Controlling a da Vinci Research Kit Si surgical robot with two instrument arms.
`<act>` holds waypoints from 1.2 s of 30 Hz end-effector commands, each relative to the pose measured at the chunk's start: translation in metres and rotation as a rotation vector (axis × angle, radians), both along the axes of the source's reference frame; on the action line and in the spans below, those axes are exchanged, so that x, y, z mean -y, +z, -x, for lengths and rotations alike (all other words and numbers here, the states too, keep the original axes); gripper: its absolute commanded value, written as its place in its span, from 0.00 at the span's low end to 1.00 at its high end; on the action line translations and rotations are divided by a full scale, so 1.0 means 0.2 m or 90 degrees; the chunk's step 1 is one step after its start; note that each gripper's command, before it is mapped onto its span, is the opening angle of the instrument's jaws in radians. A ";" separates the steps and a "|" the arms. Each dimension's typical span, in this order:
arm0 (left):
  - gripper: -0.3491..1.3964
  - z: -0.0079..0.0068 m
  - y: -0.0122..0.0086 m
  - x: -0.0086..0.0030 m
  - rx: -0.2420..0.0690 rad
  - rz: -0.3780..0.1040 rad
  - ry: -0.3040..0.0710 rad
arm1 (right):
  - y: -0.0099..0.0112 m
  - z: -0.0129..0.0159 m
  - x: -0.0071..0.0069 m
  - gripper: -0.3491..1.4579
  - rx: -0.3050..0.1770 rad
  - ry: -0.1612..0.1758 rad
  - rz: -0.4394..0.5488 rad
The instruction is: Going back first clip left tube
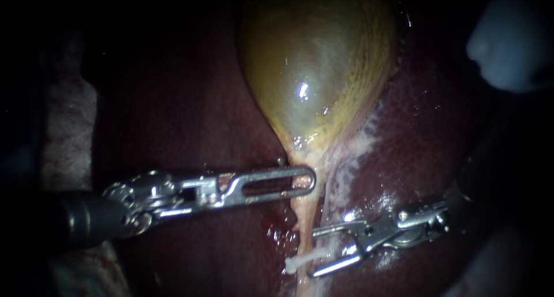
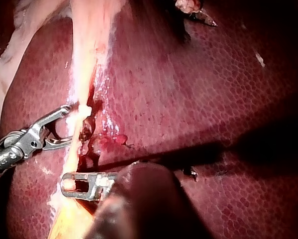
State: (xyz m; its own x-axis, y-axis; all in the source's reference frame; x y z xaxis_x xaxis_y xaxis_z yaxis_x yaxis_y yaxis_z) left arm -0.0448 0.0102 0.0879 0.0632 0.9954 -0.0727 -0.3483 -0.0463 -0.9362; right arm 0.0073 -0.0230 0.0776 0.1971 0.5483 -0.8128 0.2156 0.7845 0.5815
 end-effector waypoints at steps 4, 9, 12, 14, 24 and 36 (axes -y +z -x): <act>0.00 0.000 0.000 0.000 0.001 0.000 0.001 | -0.002 0.004 -0.007 0.48 -0.019 0.018 0.044; 0.00 0.000 0.000 0.000 0.001 0.000 0.001 | -0.008 0.012 -0.012 0.48 -0.033 0.030 0.069; 0.00 0.000 0.000 0.000 0.001 0.000 0.001 | -0.012 0.018 -0.014 0.48 -0.041 0.038 0.082; 0.00 0.000 0.000 0.000 0.001 0.000 0.001 | -0.015 0.023 -0.015 0.48 -0.047 0.039 0.087; 0.00 0.000 0.001 0.000 0.001 0.000 0.001 | -0.022 0.040 -0.021 0.48 -0.080 0.055 0.113; 0.00 0.000 0.007 0.001 0.001 0.004 0.002 | -0.022 0.044 -0.023 0.49 -0.095 0.062 0.123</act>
State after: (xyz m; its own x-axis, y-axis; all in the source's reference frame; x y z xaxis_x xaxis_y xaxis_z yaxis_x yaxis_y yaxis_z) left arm -0.0447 0.0100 0.0893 0.0597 0.9951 -0.0786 -0.3469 -0.0532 -0.9364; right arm -0.0016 -0.0184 0.0732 0.0204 0.3909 -0.9202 0.2057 0.8991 0.3865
